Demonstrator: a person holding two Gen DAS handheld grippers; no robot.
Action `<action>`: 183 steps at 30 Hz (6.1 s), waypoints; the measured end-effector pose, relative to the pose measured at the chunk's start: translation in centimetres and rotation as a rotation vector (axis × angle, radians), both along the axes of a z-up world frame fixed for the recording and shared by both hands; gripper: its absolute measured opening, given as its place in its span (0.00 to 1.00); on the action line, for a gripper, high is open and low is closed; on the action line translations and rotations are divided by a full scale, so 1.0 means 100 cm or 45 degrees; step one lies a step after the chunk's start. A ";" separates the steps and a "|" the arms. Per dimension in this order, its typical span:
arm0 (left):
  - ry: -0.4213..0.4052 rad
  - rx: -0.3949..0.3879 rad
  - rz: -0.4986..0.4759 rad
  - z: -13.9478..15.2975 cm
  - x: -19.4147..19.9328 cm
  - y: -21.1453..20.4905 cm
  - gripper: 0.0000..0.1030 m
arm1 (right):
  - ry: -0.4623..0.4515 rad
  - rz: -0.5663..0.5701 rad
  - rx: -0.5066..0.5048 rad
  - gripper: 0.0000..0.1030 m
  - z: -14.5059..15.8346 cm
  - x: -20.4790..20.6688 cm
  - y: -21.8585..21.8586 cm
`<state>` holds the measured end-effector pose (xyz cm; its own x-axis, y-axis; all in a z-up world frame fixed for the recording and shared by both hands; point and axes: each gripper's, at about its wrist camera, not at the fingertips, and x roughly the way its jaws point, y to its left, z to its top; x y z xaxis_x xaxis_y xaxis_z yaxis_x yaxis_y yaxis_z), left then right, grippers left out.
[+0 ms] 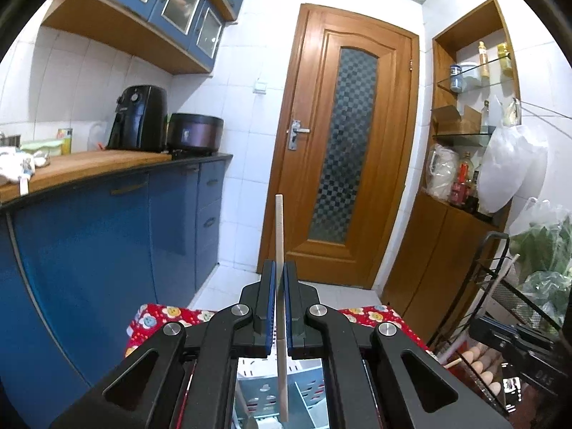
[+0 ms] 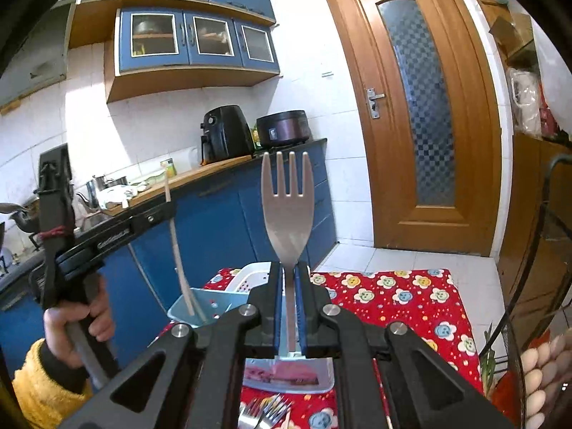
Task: Organize utensils
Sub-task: 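Carry the wooden fork and chopstick with both tools over the blue box, then open both tools to drop the wooden fork and chopstick into the box, then move both tools back down toward the metal knife and remaining chopstick, then grasp the metal knife with the left tool while the right tool grasps a chopstick, then lift the knife upright with the left tool while the right tool lifts the chopstick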
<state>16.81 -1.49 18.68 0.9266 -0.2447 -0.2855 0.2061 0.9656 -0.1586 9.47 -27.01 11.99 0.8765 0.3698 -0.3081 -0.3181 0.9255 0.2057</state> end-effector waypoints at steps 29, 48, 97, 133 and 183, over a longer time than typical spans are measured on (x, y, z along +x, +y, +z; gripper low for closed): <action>0.164 0.013 -0.007 -0.066 -0.003 -0.008 0.12 | 0.082 0.072 -0.066 0.34 -0.042 0.031 0.028; 0.164 0.043 -0.072 -0.042 -0.044 -0.012 0.36 | 0.048 0.116 0.034 0.37 -0.028 -0.003 0.018; 0.549 0.100 -0.086 -0.122 -0.119 -0.004 0.36 | 0.431 0.040 0.131 0.37 -0.111 -0.081 -0.006; 0.998 0.335 -0.183 -0.203 -0.106 -0.032 0.35 | 0.582 -0.006 0.212 0.37 -0.145 -0.085 -0.030; 0.706 -0.050 -0.120 -0.163 -0.125 0.041 0.14 | 0.818 0.129 0.020 0.37 -0.160 -0.053 0.019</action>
<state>4.30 2.64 2.39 0.6141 -0.3395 -0.7125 0.1669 0.9382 -0.3033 4.13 -25.13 -4.00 0.4800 0.4498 -0.7532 -0.2132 0.8926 0.3972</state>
